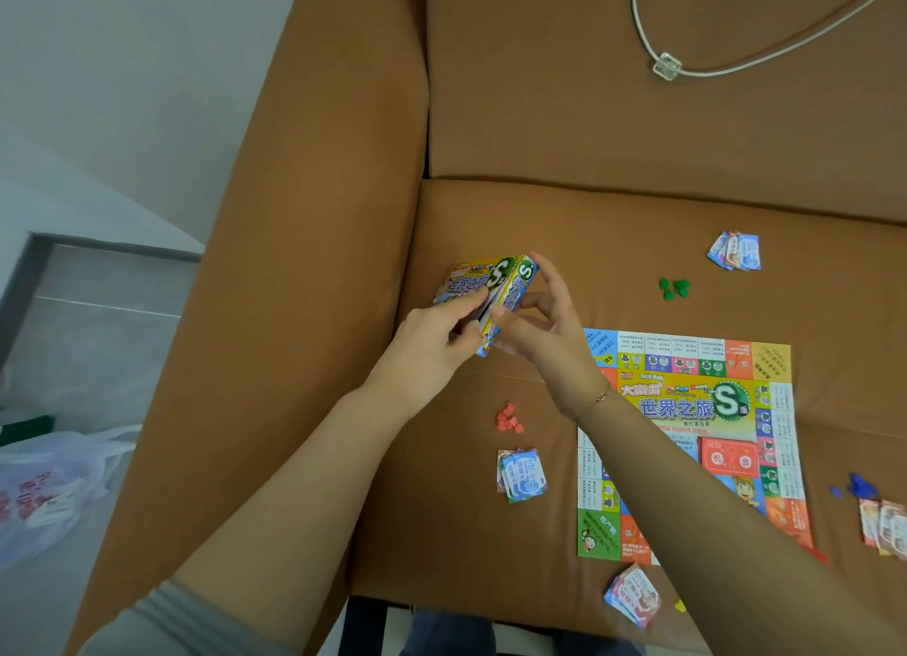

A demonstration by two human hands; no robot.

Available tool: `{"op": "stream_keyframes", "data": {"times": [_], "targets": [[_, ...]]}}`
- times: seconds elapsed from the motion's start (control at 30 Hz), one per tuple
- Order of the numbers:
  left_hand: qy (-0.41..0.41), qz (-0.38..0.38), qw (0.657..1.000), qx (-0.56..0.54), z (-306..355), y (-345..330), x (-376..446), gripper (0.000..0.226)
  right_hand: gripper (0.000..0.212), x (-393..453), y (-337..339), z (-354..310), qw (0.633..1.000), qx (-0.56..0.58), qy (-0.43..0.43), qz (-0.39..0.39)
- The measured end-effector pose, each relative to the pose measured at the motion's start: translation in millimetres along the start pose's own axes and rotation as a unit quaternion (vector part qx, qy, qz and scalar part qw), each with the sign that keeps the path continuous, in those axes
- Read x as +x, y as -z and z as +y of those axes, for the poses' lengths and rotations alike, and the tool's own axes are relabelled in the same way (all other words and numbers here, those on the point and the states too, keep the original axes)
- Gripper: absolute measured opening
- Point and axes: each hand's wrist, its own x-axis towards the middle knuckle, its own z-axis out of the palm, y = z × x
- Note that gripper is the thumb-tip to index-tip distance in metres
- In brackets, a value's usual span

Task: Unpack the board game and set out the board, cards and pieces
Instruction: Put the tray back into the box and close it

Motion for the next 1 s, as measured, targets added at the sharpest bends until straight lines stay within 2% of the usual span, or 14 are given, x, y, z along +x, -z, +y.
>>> {"op": "stream_keyframes", "data": {"times": [0.13,0.3,0.37,0.43,0.53,0.6,0.7,0.77,0.87,0.93,1.0], "targets": [[-0.001,-0.001,0.998,-0.066,-5.4,-1.8,-3.5,0.043,0.074,-0.2,2.9,1.2,1.000,-0.014,-0.004,-0.006],[0.010,0.002,0.993,-0.116,-9.6,-5.4,-8.4,0.040,0.070,0.9,1.4,1.4,1.000,-0.028,0.000,0.002],[0.006,0.011,0.995,-0.098,-9.1,-5.6,-8.0,0.044,0.068,2.6,1.4,0.9,1.000,-0.022,-0.001,-0.004],[-0.011,0.024,0.997,-0.076,-7.7,-7.0,-7.4,0.044,0.057,4.2,2.3,-0.9,1.000,-0.004,-0.006,0.002],[-0.037,0.032,0.996,-0.074,-7.2,-11.6,-7.4,0.041,0.026,6.2,5.6,-7.5,0.998,0.031,-0.002,0.051],[-0.076,0.043,0.995,-0.037,-10.0,-13.6,-4.3,0.043,0.019,7.7,8.4,-8.2,0.995,0.047,0.009,0.093],[-0.130,0.076,0.987,0.054,-21.9,-17.1,9.8,0.044,0.023,8.7,9.8,4.9,0.989,0.051,0.010,0.136],[-0.112,0.076,0.986,0.101,-30.9,-17.1,21.4,0.042,0.023,11.2,8.1,24.0,0.985,0.058,-0.022,0.159],[-0.093,0.031,0.978,0.182,-45.2,-17.4,40.6,0.039,0.020,22.2,7.2,52.6,0.976,0.069,-0.094,0.185],[-0.092,0.016,0.969,0.229,-56.1,-18.0,53.1,0.039,0.015,31.7,9.5,68.0,0.975,0.047,-0.124,0.179],[-0.065,0.038,0.967,0.242,-62.9,-15.7,63.2,0.041,0.006,41.6,12.1,79.0,0.980,0.008,-0.132,0.149]]}}
